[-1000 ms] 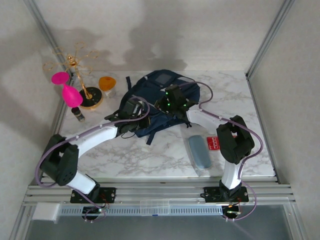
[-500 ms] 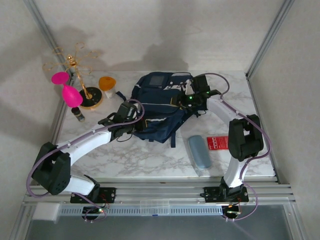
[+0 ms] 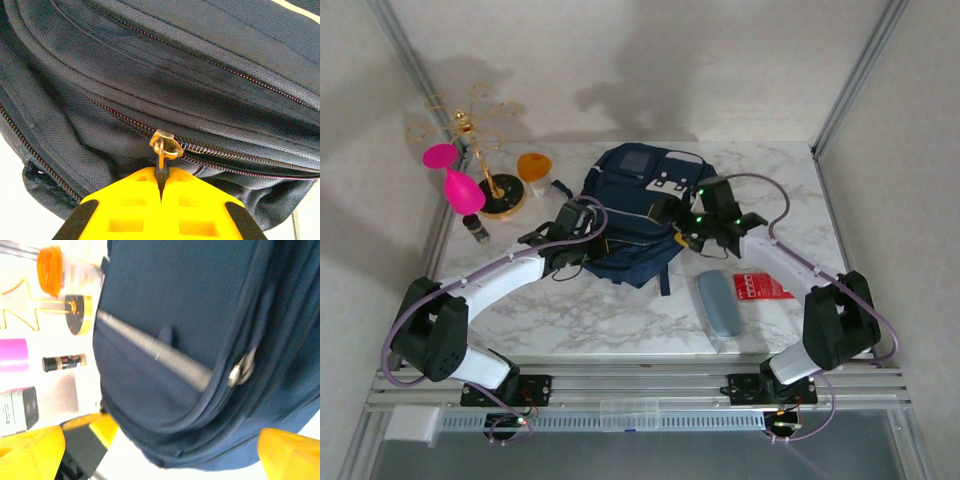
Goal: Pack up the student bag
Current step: Unzip the student bag at the center of the table.
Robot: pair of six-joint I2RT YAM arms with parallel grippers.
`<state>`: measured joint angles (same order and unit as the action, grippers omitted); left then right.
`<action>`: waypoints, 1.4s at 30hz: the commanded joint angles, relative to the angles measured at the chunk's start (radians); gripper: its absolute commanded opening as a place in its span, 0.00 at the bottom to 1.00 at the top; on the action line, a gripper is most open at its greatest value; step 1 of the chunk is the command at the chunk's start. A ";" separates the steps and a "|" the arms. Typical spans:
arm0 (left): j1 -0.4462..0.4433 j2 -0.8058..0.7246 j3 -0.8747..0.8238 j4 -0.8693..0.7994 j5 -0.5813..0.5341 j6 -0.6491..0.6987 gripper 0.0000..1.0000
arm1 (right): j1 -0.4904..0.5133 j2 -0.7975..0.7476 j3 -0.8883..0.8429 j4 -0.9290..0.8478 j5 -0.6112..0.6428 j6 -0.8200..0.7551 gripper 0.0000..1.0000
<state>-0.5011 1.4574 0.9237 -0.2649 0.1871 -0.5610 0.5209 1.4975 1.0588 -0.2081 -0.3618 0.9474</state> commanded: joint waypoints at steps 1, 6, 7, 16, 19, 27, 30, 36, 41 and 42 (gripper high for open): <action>0.013 0.015 0.033 -0.005 -0.023 -0.002 0.00 | 0.087 -0.029 -0.042 0.078 0.175 0.292 0.99; 0.013 0.022 0.038 0.005 -0.002 0.011 0.00 | 0.169 0.036 -0.005 0.042 0.351 0.455 0.96; 0.013 0.023 0.037 0.012 0.002 0.013 0.00 | 0.192 0.055 0.011 0.030 0.382 0.470 0.95; 0.013 0.040 0.030 0.020 0.012 0.032 0.00 | 0.200 0.294 0.224 -0.030 0.546 0.397 0.68; 0.013 0.050 0.032 0.016 0.002 0.033 0.00 | 0.200 0.329 0.263 0.000 0.556 0.304 0.46; 0.013 -0.017 -0.005 -0.038 -0.054 0.020 0.00 | 0.195 0.315 0.288 0.098 0.396 -0.133 0.04; 0.013 -0.076 -0.051 -0.066 -0.059 0.006 0.00 | 0.138 0.248 0.251 0.045 0.339 -0.289 0.00; 0.026 -0.117 -0.109 -0.147 -0.140 -0.007 0.00 | -0.117 0.106 0.157 0.053 0.034 -0.497 0.00; 0.070 -0.072 -0.087 -0.145 -0.211 0.027 0.00 | -0.207 0.146 0.222 -0.030 -0.080 -0.614 0.00; 0.092 -0.048 -0.074 -0.146 -0.218 0.033 0.00 | -0.211 0.147 0.215 -0.012 -0.100 -0.610 0.00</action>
<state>-0.4808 1.3697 0.8398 -0.2974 0.1345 -0.5426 0.3576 1.6665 1.2228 -0.2596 -0.4416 0.4709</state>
